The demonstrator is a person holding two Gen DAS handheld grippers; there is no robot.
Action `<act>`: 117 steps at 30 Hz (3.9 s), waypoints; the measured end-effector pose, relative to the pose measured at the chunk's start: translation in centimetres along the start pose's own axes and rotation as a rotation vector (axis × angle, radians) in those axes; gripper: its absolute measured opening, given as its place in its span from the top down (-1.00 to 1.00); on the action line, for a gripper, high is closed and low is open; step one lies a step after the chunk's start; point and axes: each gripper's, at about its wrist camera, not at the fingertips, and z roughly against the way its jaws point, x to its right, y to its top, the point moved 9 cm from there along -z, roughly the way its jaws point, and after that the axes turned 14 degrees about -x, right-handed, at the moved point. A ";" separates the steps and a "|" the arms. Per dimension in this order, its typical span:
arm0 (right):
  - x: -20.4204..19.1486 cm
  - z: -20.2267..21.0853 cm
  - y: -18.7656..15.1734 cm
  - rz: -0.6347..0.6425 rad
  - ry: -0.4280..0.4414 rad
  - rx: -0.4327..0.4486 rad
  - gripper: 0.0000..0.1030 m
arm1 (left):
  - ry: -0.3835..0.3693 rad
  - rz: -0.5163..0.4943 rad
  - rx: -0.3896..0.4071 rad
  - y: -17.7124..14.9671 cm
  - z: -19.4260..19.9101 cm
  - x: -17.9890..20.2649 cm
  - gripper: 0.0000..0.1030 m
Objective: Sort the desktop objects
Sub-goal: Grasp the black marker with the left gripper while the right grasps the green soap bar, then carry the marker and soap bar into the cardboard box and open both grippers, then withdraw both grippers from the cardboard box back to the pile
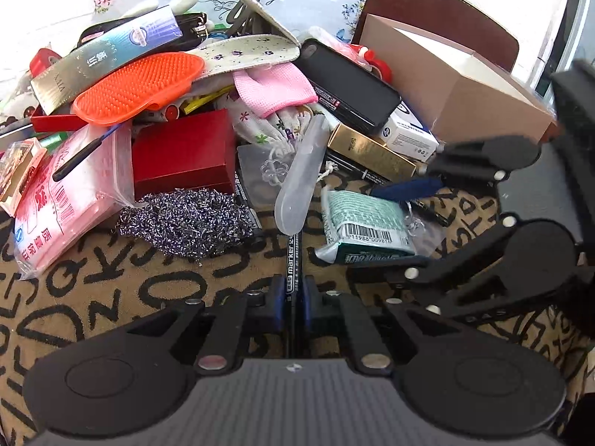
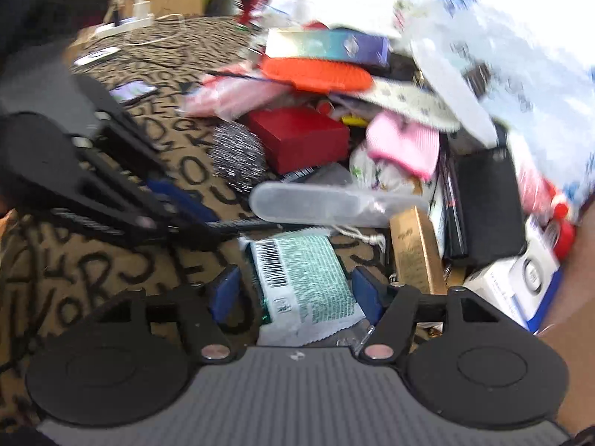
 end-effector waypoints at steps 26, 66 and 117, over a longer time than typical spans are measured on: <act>-1.0 3.3 -6.6 -0.271 -0.036 -0.053 0.04 | -0.009 -0.270 -0.047 0.4 -1.5 6.1 0.85; 31.5 11.6 -8.2 -0.656 -0.440 0.055 0.06 | -0.133 -0.141 0.108 28.5 -6.8 21.7 0.86; 28.4 11.5 -8.1 -0.721 -0.457 0.069 -0.79 | -0.059 -0.151 0.174 24.3 -3.0 21.5 -0.74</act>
